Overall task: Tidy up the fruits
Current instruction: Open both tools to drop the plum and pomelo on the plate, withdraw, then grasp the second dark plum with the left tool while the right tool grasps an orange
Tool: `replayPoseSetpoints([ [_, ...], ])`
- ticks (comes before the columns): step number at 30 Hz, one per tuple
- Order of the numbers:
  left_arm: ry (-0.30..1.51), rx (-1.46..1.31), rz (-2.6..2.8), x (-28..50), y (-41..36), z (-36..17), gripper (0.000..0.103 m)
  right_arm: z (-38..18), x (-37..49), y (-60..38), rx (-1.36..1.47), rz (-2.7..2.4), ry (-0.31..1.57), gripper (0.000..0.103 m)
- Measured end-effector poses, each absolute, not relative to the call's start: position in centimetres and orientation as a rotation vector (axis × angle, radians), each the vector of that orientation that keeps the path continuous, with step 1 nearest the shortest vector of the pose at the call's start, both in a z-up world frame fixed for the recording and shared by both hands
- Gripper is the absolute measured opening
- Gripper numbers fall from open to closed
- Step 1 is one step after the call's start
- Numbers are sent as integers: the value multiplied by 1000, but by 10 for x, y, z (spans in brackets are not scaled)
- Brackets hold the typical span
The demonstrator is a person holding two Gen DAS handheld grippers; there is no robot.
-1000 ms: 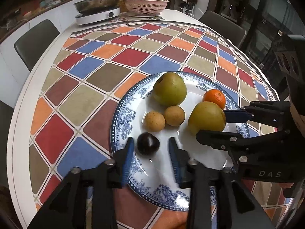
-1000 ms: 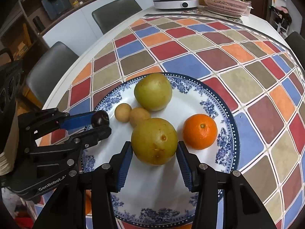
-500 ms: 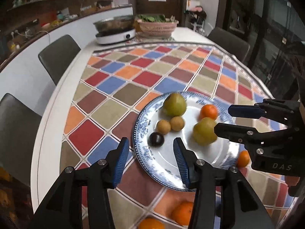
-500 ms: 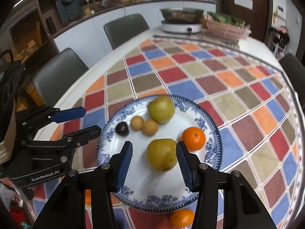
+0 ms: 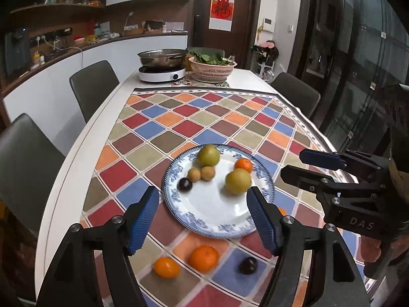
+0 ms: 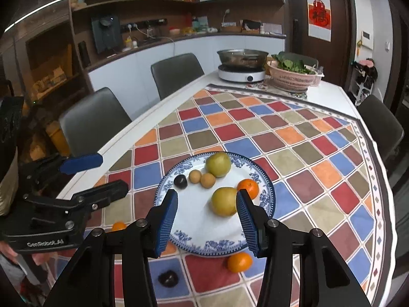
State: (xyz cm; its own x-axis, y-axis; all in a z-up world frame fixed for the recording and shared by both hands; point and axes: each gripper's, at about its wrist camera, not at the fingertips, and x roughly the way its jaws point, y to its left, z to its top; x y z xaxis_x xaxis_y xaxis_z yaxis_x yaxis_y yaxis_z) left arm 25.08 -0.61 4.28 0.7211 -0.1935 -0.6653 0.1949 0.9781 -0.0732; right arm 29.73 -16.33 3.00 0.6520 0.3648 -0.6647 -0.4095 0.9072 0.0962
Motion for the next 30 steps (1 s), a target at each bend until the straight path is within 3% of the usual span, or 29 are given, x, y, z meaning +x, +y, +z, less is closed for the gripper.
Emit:
replayPoseSetpoints([
  [16, 688, 11, -146, 187, -39, 33, 73, 25, 239, -191, -91, 471, 674, 49],
  [30, 808, 71, -208, 187, -72, -22, 73, -19, 231, -210, -134, 465, 758, 49],
])
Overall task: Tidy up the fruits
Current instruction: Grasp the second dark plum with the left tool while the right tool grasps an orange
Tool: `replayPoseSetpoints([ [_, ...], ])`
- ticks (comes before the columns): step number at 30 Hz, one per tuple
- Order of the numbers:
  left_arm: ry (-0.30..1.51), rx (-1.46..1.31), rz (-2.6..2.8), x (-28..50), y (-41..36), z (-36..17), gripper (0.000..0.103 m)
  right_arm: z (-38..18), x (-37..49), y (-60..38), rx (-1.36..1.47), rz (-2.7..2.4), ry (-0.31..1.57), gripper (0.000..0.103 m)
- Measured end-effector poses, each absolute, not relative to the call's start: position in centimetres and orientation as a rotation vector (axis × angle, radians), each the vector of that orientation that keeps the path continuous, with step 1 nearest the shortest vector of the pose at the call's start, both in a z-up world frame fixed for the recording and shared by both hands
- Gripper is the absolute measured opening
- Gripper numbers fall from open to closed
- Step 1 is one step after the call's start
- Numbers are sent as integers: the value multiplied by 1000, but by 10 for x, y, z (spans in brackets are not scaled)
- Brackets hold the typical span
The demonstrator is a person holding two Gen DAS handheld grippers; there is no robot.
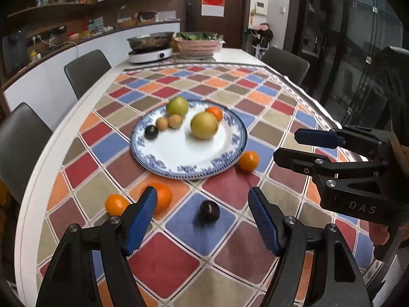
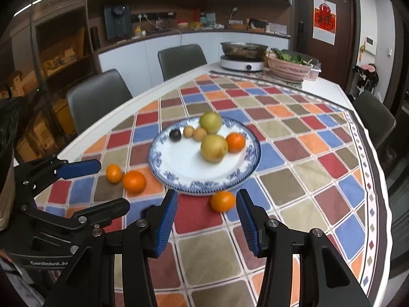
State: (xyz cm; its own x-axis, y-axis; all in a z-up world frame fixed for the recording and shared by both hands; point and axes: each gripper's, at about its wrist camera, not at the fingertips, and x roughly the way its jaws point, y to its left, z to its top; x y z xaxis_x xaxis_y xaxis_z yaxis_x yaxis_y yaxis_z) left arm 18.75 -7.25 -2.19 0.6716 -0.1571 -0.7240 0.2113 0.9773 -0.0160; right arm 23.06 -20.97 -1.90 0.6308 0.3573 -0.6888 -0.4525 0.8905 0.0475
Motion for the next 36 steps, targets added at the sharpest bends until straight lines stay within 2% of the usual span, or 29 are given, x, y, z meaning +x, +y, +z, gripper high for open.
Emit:
replayPoseSetpoints([
  [10, 938, 32, -228, 201, -75, -60, 54, -60, 248, -210, -145, 471, 854, 49],
  [19, 988, 52, -229, 212, -80, -80, 43, -84, 271, -210, -115, 471, 913, 48],
  [21, 992, 54, -231, 213, -81, -82, 41, -88, 276, -209, -99, 478, 931, 46],
  [22, 992, 57, -232, 214, -81, -82, 41, -90, 279, -209, -89, 478, 941, 41],
  [28, 1000, 60, -234, 219, -82, -85, 29, -97, 291, -207, -79, 475, 966, 41],
  [33, 997, 44, -237, 223, -78, -82, 29, -98, 296, -203, -89, 470, 962, 41],
  [36, 976, 44, -233, 224, -76, -76, 29, -98, 298, -201, -94, 463, 961, 37],
])
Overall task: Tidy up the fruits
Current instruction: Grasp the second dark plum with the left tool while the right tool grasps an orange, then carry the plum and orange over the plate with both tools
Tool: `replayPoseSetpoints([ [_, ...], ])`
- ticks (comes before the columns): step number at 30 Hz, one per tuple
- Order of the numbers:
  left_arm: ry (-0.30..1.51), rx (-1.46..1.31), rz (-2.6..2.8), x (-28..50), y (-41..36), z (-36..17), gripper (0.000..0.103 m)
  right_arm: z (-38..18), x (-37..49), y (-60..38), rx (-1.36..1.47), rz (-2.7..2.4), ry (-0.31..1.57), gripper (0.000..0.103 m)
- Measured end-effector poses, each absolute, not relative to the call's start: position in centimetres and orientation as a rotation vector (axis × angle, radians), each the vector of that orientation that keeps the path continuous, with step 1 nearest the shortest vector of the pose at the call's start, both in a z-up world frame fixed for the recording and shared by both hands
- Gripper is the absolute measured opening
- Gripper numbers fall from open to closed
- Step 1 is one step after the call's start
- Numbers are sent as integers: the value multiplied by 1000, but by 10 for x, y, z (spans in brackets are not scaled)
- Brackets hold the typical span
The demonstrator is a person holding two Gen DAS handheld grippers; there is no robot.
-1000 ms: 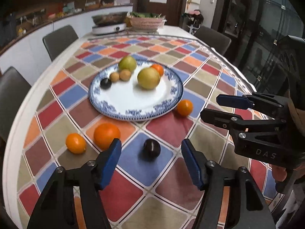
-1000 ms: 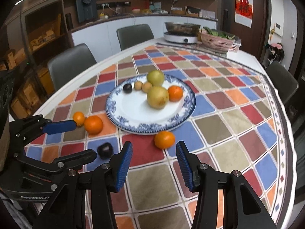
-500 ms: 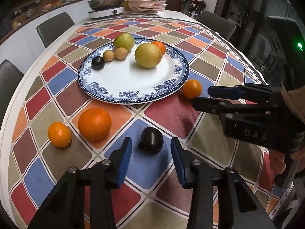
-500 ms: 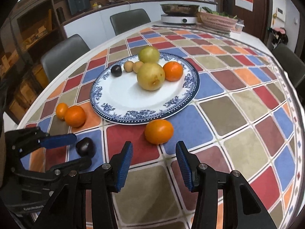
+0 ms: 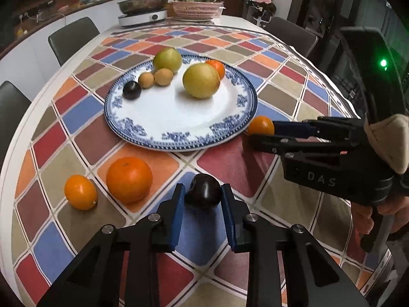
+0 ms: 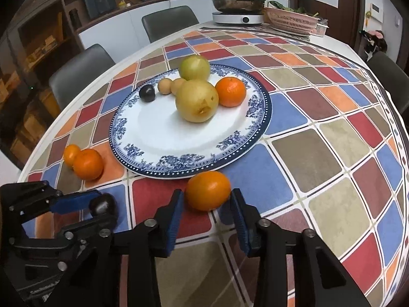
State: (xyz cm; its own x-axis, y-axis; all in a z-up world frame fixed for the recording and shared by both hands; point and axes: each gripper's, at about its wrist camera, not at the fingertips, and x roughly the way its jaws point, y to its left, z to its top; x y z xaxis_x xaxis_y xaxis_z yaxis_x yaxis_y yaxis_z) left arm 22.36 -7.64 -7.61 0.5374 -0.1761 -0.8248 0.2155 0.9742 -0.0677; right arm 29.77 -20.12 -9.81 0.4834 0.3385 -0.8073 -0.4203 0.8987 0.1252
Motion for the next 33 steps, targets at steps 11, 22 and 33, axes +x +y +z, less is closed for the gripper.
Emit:
replayPoseSetpoints([
  [11, 927, 25, -241, 223, -70, -60, 29, -89, 290, -202, -89, 447, 932, 36],
  [22, 863, 7, -268, 212, -60, -39, 29, -55, 259, -200, -58, 449, 855, 36],
  [33, 802, -7, -278, 204, -38, -20, 28, -33, 239, -184, -16, 446, 801, 36],
])
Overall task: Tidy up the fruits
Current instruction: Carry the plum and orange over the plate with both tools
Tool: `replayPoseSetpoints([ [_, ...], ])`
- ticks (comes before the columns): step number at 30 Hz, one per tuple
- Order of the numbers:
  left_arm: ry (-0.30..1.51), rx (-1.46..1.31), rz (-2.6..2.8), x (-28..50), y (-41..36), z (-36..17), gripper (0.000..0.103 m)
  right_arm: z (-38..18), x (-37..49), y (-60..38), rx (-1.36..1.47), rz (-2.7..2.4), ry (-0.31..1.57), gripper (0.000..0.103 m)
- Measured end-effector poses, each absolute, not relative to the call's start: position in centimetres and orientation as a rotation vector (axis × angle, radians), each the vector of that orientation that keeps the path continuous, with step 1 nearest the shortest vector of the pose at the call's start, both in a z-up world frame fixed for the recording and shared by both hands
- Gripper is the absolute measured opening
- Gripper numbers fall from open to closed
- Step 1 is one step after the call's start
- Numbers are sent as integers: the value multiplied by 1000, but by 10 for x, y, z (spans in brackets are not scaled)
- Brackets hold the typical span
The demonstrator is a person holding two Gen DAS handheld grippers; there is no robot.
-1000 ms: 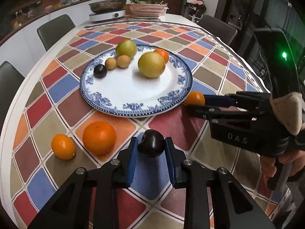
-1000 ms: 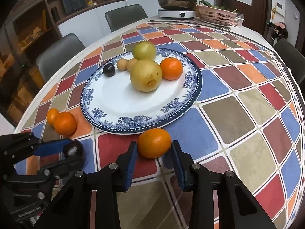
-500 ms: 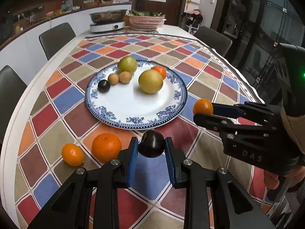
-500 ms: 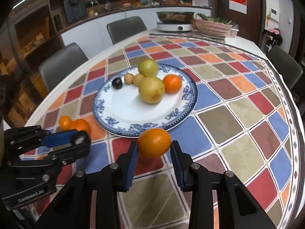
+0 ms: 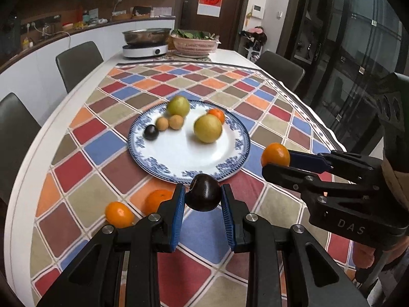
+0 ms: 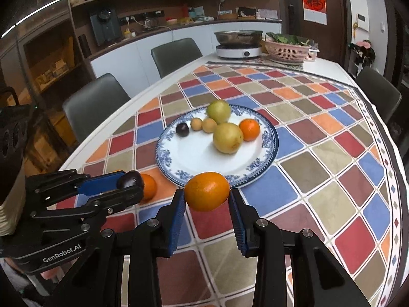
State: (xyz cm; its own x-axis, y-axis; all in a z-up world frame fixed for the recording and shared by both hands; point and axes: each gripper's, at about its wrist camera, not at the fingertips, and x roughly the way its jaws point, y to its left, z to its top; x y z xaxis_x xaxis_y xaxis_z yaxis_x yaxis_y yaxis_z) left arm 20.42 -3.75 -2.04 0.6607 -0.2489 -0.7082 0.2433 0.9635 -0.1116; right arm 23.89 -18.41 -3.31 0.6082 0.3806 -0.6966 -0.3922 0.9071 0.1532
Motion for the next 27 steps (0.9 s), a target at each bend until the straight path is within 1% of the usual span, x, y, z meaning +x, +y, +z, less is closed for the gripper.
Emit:
replayPoseSetpoints([
  [13, 757, 24, -221, 196, -31, -2, 28, -16, 226, -172, -12, 499, 749, 36],
  [27, 730, 21, -197, 213, -27, 12, 28, -5, 238, -171, -12, 492, 722, 36],
])
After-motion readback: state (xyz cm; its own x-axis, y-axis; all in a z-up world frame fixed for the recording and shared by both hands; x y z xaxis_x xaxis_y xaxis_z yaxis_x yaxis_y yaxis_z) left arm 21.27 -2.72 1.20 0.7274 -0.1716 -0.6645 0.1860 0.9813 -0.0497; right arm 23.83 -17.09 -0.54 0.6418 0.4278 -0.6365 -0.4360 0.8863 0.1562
